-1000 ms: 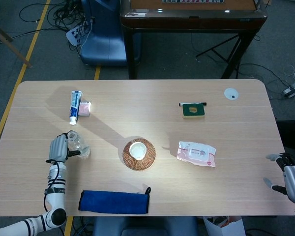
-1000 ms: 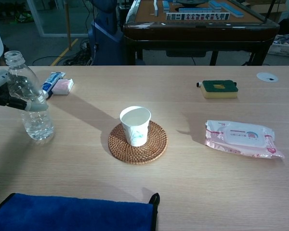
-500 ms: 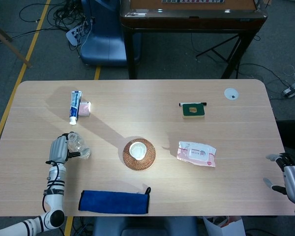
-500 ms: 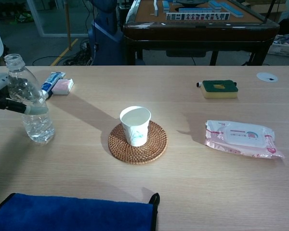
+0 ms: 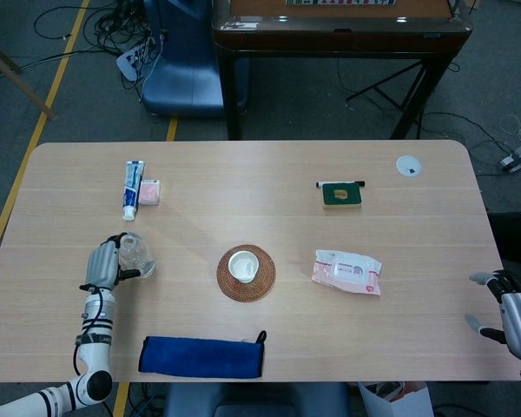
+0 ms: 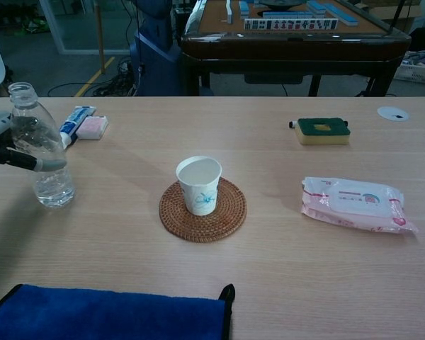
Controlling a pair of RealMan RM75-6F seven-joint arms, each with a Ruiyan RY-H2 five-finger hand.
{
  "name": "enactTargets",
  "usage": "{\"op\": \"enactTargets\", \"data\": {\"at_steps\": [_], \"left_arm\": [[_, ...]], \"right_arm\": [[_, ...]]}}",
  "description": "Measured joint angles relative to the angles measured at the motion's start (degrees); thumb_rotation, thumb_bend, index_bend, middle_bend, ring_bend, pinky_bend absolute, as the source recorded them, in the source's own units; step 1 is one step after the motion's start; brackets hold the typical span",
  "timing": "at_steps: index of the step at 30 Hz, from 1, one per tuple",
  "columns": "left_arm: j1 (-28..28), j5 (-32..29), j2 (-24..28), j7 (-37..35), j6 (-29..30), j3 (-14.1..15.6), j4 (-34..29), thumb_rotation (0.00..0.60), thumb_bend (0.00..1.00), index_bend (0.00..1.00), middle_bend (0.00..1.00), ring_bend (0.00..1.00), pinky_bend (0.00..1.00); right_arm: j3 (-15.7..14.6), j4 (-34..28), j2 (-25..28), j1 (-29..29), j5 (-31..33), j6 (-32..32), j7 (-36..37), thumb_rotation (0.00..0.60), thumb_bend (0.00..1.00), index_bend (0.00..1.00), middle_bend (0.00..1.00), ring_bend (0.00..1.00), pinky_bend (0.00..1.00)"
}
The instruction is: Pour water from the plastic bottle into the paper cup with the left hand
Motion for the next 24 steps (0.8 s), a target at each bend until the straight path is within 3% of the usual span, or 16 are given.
{"op": "enactTargets", "data": {"at_steps": [11, 24], "left_arm": [[0.1, -2.1, 1.2, 0.7, -2.1, -0.3, -1.4, 0.600, 0.16, 0.21, 0.25, 0.16, 0.20], [0.7, -1.7, 3.1, -1.4, -2.7, -0.4, -2.9, 0.600, 0.13, 0.19, 0.20, 0.13, 0.19]], "right_arm": [[0.0, 0.1, 0.0, 0.0, 0.1, -0.1, 0.0, 0.600, 0.05, 0.36, 0.39, 0.25, 0.48], [0.0, 0.1, -0.1, 0.1, 0.0, -0.2, 0.0, 0.600, 0.05, 0.36, 0.39, 0.25, 0.48]]}}
